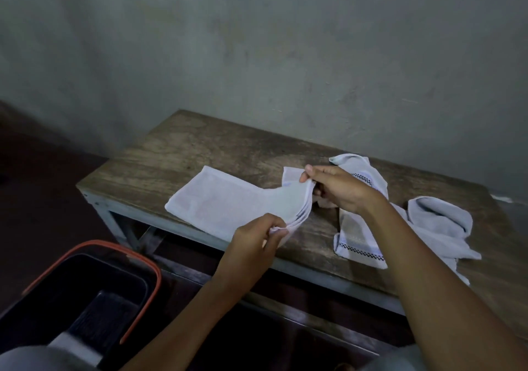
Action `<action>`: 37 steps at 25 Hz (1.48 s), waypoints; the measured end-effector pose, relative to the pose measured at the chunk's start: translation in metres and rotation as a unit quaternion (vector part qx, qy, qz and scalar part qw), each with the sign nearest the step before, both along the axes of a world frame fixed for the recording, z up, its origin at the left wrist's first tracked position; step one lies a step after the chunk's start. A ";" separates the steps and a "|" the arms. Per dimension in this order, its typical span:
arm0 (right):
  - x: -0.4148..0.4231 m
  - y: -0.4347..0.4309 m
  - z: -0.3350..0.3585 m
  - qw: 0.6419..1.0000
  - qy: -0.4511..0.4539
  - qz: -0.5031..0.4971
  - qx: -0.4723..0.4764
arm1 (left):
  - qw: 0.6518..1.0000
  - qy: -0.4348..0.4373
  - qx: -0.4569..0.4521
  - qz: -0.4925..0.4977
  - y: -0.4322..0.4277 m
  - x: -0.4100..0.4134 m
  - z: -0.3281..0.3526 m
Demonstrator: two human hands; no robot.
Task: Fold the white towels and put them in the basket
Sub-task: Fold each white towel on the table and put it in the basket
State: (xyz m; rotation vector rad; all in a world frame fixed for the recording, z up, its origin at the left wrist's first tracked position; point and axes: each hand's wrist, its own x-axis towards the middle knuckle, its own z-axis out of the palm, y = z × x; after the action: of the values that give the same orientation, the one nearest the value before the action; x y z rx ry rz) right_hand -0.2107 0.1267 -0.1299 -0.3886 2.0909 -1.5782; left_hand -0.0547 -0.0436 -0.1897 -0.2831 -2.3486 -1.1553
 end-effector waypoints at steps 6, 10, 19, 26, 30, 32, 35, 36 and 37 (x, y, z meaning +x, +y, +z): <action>-0.023 -0.072 0.034 0.988 0.064 0.140 0.022 | 0.972 -0.071 0.186 0.124 -0.096 -0.006 0.043; -0.047 -0.135 0.036 0.971 0.112 0.177 0.119 | 0.966 -0.174 0.140 0.132 -0.148 -0.013 0.023; -0.075 -0.210 -0.016 0.947 0.091 0.177 0.252 | 0.945 -0.249 0.075 0.197 -0.206 -0.043 0.000; -0.071 -0.220 -0.027 0.928 0.145 0.171 0.296 | 0.947 -0.236 0.090 0.200 -0.215 -0.045 -0.009; -0.064 -0.220 -0.031 0.931 0.148 0.154 0.296 | 0.942 -0.228 0.118 0.218 -0.208 -0.047 -0.012; -0.065 -0.219 -0.031 0.933 0.145 0.162 0.285 | 0.943 -0.230 0.095 0.221 -0.208 -0.048 -0.016; -0.066 -0.219 -0.031 0.932 0.161 0.171 0.277 | 0.939 -0.227 0.094 0.242 -0.211 -0.049 -0.018; -0.066 -0.218 -0.032 0.934 0.161 0.169 0.272 | 0.937 -0.225 0.099 0.249 -0.212 -0.049 -0.019; -0.067 -0.218 -0.032 0.936 0.159 0.165 0.266 | 0.934 -0.228 0.099 0.255 -0.214 -0.050 -0.019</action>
State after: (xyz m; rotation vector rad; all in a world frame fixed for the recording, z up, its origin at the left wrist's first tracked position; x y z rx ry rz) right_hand -0.2774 -0.0915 -0.1621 -0.7846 2.4245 -0.7515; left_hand -0.1050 -0.2572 -0.2089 0.7008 -2.4289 -1.2655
